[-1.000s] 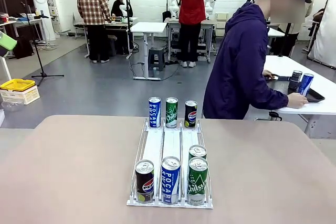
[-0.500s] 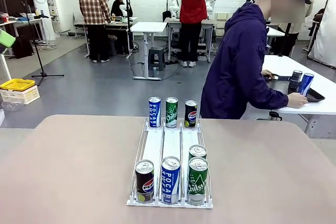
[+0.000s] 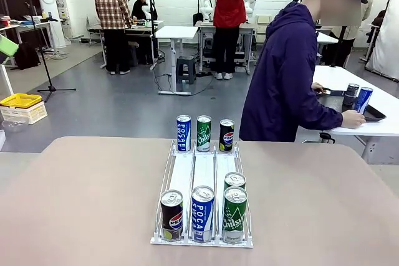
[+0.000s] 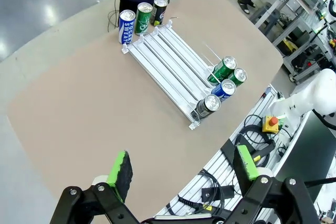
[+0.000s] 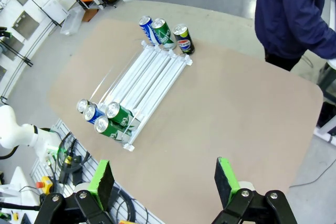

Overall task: Retrieve and hand over the desired beverage to the person.
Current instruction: Place the picked can on the Handle tray extended by the person.

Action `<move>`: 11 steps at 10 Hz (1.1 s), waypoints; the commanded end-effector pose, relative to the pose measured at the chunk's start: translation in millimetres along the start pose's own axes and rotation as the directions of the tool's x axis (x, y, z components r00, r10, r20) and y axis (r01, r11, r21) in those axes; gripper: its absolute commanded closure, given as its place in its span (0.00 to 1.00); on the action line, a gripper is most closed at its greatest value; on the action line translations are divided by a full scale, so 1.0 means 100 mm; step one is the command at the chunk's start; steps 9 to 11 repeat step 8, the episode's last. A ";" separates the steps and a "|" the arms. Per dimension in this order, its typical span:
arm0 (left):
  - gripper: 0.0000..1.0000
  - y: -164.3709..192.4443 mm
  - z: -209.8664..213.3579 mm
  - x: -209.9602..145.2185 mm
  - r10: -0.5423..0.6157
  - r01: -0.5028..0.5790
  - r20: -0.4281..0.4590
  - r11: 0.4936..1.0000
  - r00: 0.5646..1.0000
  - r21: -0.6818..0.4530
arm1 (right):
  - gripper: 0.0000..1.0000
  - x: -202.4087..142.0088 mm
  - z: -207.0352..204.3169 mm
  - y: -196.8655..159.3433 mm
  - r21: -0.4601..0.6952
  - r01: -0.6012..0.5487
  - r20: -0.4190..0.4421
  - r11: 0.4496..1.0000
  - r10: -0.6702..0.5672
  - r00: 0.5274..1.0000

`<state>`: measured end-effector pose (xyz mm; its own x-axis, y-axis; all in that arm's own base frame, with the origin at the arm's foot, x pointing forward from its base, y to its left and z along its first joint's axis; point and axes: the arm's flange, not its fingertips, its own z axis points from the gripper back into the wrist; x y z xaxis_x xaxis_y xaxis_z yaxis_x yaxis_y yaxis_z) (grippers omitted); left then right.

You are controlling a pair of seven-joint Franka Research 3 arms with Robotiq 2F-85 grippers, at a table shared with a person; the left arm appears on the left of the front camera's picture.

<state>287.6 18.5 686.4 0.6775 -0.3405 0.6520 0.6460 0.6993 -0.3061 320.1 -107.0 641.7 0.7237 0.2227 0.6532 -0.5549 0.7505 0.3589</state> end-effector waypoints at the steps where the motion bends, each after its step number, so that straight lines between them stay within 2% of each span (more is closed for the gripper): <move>1: 0.00 -0.02 0.01 0.00 0.001 -0.001 0.003 1.000 1.000 -0.002 | 0.00 0.01 -0.01 -0.01 0.026 -0.008 0.012 1.000 0.008 1.000; 11: 0.00 -0.02 0.01 0.00 0.001 -0.001 0.003 1.000 1.000 -0.002 | 0.00 0.01 -0.01 -0.01 0.026 -0.008 0.012 1.000 0.008 1.000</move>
